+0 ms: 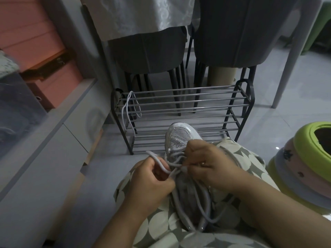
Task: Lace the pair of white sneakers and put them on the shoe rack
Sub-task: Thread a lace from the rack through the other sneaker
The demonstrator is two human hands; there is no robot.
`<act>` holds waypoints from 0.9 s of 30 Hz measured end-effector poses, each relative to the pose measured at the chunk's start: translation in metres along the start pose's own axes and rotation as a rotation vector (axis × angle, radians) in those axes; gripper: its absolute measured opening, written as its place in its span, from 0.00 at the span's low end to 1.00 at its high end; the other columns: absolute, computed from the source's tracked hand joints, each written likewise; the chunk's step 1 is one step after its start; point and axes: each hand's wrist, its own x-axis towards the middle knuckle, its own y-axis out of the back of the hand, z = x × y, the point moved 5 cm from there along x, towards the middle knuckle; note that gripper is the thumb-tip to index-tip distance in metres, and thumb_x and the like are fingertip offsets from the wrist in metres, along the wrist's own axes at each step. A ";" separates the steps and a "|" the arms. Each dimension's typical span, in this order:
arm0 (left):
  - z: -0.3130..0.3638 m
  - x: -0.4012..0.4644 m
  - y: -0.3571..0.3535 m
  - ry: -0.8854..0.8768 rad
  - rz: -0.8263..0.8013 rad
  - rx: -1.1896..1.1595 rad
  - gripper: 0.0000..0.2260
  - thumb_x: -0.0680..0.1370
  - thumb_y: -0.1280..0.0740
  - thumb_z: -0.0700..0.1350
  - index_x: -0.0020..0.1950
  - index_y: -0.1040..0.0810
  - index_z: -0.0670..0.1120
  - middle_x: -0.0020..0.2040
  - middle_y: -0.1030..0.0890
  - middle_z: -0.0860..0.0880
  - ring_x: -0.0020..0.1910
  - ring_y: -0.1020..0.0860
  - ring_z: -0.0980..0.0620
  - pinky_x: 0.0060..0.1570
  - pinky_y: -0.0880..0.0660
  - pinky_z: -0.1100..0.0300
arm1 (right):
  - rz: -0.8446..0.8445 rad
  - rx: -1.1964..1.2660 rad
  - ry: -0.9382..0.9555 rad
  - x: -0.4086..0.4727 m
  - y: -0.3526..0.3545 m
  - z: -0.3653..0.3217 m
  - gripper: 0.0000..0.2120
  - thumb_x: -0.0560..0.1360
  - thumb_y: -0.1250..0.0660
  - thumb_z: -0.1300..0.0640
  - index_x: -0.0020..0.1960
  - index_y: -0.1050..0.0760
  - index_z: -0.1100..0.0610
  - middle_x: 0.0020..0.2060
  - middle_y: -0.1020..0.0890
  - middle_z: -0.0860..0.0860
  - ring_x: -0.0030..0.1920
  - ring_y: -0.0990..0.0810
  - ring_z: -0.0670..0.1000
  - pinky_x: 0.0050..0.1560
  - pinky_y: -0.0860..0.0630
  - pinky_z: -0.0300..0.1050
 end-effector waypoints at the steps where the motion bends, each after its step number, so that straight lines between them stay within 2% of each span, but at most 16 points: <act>1: 0.001 0.000 -0.001 -0.002 0.008 -0.019 0.10 0.67 0.25 0.34 0.41 0.23 0.43 0.33 0.19 0.50 0.32 0.21 0.56 0.37 0.22 0.62 | 0.048 0.094 -0.031 0.000 0.005 0.003 0.08 0.68 0.32 0.60 0.30 0.24 0.59 0.35 0.29 0.45 0.36 0.27 0.43 0.37 0.31 0.38; 3: 0.002 0.000 -0.004 0.009 -0.005 -0.048 0.10 0.68 0.27 0.32 0.40 0.25 0.43 0.30 0.20 0.52 0.30 0.23 0.59 0.34 0.25 0.66 | 0.116 0.304 -0.120 0.000 0.012 0.008 0.08 0.67 0.33 0.62 0.29 0.26 0.61 0.34 0.28 0.44 0.36 0.27 0.44 0.38 0.30 0.37; 5: 0.000 0.001 -0.005 0.030 -0.059 -0.147 0.11 0.68 0.27 0.32 0.38 0.27 0.44 0.31 0.22 0.50 0.32 0.24 0.56 0.34 0.26 0.64 | 0.114 0.519 -0.171 0.001 0.011 0.012 0.09 0.68 0.34 0.61 0.30 0.25 0.64 0.37 0.25 0.45 0.38 0.26 0.46 0.40 0.30 0.39; 8: -0.003 0.002 -0.003 0.079 -0.080 -0.434 0.07 0.68 0.30 0.40 0.34 0.27 0.47 0.31 0.27 0.47 0.32 0.29 0.52 0.34 0.29 0.62 | 0.026 0.722 -0.214 0.002 0.000 0.018 0.18 0.69 0.37 0.56 0.39 0.26 0.73 0.41 0.19 0.51 0.43 0.24 0.58 0.44 0.28 0.53; 9: -0.004 0.003 -0.001 0.092 -0.071 -0.559 0.06 0.68 0.31 0.41 0.33 0.26 0.48 0.31 0.27 0.47 0.32 0.28 0.52 0.36 0.29 0.60 | 0.010 0.790 -0.239 0.002 -0.002 0.019 0.20 0.70 0.38 0.56 0.40 0.28 0.76 0.40 0.18 0.54 0.41 0.24 0.61 0.44 0.29 0.55; 11: -0.005 0.006 0.003 0.092 -0.005 -0.785 0.12 0.72 0.31 0.42 0.28 0.26 0.47 0.26 0.30 0.48 0.31 0.28 0.52 0.41 0.29 0.57 | 0.034 0.958 -0.280 0.002 -0.003 0.020 0.20 0.69 0.39 0.58 0.37 0.34 0.78 0.34 0.19 0.58 0.37 0.23 0.59 0.44 0.29 0.52; 13: -0.007 0.009 0.009 0.121 0.099 -0.973 0.16 0.73 0.35 0.44 0.25 0.31 0.47 0.20 0.36 0.51 0.27 0.29 0.53 0.42 0.27 0.56 | 0.121 1.154 -0.323 0.004 0.000 0.022 0.15 0.68 0.39 0.60 0.30 0.35 0.71 0.28 0.24 0.59 0.32 0.25 0.57 0.44 0.26 0.52; 15: -0.011 0.010 0.014 0.163 0.161 -1.100 0.16 0.73 0.37 0.46 0.25 0.35 0.48 0.19 0.39 0.52 0.23 0.33 0.55 0.34 0.25 0.59 | 0.203 1.270 -0.369 0.005 0.005 0.024 0.13 0.68 0.43 0.61 0.26 0.37 0.60 0.25 0.30 0.56 0.27 0.30 0.54 0.42 0.23 0.51; 16: -0.012 0.010 0.015 0.166 0.162 -1.109 0.15 0.72 0.37 0.46 0.27 0.35 0.48 0.19 0.39 0.52 0.21 0.35 0.55 0.30 0.26 0.60 | 0.219 1.289 -0.376 0.006 0.008 0.024 0.13 0.68 0.44 0.62 0.25 0.38 0.57 0.25 0.32 0.55 0.26 0.32 0.52 0.39 0.22 0.50; 18: -0.009 0.008 0.011 0.143 0.131 -0.978 0.12 0.73 0.36 0.46 0.31 0.35 0.46 0.21 0.39 0.52 0.20 0.38 0.55 0.28 0.28 0.60 | 0.216 1.297 -0.360 0.008 0.017 0.020 0.13 0.69 0.44 0.61 0.26 0.38 0.54 0.24 0.34 0.53 0.25 0.36 0.50 0.31 0.25 0.46; 22: -0.008 0.007 0.002 0.027 0.088 -0.613 0.08 0.72 0.30 0.41 0.44 0.28 0.42 0.22 0.35 0.51 0.21 0.37 0.54 0.34 0.34 0.56 | 0.199 1.224 -0.314 0.006 0.039 0.013 0.12 0.68 0.42 0.61 0.28 0.41 0.55 0.23 0.37 0.52 0.23 0.41 0.46 0.25 0.40 0.37; 24: -0.008 0.006 0.004 -0.032 0.037 -0.548 0.09 0.70 0.29 0.47 0.47 0.25 0.46 0.25 0.32 0.51 0.23 0.37 0.55 0.34 0.37 0.57 | 0.199 1.216 -0.272 0.005 0.048 0.010 0.12 0.66 0.40 0.59 0.28 0.41 0.55 0.23 0.37 0.52 0.23 0.41 0.46 0.24 0.40 0.35; 27: 0.000 -0.001 -0.004 -0.113 -0.118 -0.341 0.17 0.62 0.22 0.56 0.45 0.23 0.54 0.29 0.32 0.55 0.28 0.36 0.57 0.30 0.35 0.65 | 0.226 1.242 -0.295 0.005 0.046 0.008 0.13 0.67 0.42 0.61 0.27 0.42 0.55 0.23 0.38 0.52 0.22 0.41 0.46 0.23 0.39 0.35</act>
